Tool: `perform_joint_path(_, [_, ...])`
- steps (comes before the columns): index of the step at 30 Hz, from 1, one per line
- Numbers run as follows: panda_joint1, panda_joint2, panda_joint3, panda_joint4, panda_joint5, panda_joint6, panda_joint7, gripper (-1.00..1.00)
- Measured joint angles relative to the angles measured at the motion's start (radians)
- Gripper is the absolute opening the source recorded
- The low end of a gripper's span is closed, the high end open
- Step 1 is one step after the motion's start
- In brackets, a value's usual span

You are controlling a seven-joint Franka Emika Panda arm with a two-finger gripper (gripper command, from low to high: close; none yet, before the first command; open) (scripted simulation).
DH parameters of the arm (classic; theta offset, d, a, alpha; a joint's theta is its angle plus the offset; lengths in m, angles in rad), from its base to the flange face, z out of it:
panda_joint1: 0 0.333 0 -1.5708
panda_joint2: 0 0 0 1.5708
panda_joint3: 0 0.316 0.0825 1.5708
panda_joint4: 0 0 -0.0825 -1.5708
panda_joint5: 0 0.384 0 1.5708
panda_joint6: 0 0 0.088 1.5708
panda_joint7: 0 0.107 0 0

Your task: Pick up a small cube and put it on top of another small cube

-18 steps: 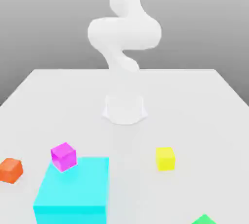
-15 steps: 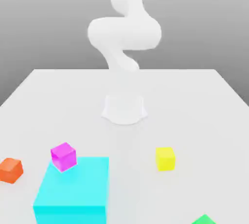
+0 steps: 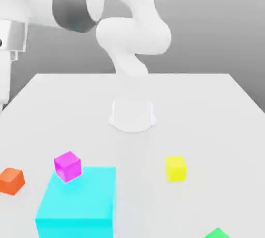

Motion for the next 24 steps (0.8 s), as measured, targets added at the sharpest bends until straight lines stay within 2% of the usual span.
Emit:
perform_joint_path(7, [-0.105, 0.257, -0.056, -0.045, 0.109, 0.104, 0.184, 0.0])
perform_joint_path(12, [-0.157, 0.439, -0.015, -0.022, 0.189, 0.23, 0.167, 0.0])
perform_joint_path(13, [-0.167, 0.47, -0.004, -0.016, 0.198, 0.255, 0.161, -1.0])
perform_joint_path(19, [-0.173, 0.486, 0.003, -0.013, 0.201, 0.27, 0.159, -1.0])
perform_joint_path(24, [-0.145, 0.356, -0.036, -0.041, 0.154, 0.167, 0.195, -1.0])
